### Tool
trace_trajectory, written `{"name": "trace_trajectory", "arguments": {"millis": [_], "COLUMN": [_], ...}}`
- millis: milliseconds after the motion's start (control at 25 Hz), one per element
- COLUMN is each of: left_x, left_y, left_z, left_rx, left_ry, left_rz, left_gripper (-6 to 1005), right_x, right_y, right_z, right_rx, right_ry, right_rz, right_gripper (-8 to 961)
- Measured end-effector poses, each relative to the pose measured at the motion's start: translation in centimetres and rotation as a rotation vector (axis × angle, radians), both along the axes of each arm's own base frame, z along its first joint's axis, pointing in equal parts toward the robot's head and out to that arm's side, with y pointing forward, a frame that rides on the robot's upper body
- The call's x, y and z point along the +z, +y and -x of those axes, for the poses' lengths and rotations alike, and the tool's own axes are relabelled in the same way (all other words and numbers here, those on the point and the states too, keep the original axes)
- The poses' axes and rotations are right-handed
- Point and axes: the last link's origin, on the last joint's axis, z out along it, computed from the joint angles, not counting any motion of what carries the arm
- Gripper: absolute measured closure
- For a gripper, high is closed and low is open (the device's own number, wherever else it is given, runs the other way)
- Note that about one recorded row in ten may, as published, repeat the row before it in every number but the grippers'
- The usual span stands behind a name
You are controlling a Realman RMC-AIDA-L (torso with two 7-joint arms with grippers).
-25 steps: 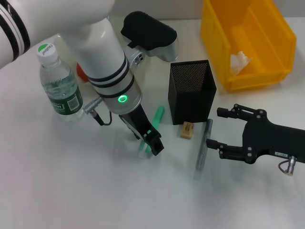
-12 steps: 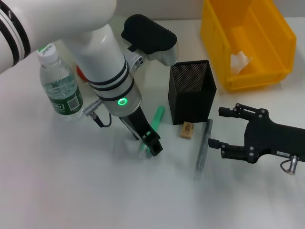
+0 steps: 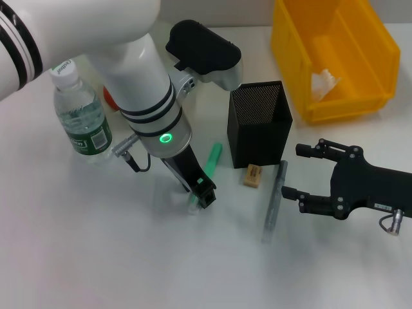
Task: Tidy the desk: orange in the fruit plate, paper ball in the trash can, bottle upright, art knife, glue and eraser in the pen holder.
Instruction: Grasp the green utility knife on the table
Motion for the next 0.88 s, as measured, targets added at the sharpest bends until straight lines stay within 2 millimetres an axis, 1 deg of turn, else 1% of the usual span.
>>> {"name": "trace_trajectory", "arguments": {"millis": [240, 880], "left_x": [-0.06, -0.16], "left_y": [-0.08, -0.19], "left_z": [0.05, 0.13], "left_rx": [-0.009, -0.024], "left_ry": [0.013, 0.03], "left_rz": [0.006, 0.016], "left_gripper": [569, 627], "right_x": [0.03, 0.07], "right_y": [0.04, 0.09], "right_z": [0.02, 0.04], "right_rx": [0.001, 0.003], "right_ry": [-0.001, -0.002], "right_rz": [-0.002, -0.004], "right_gripper": [163, 163]}}
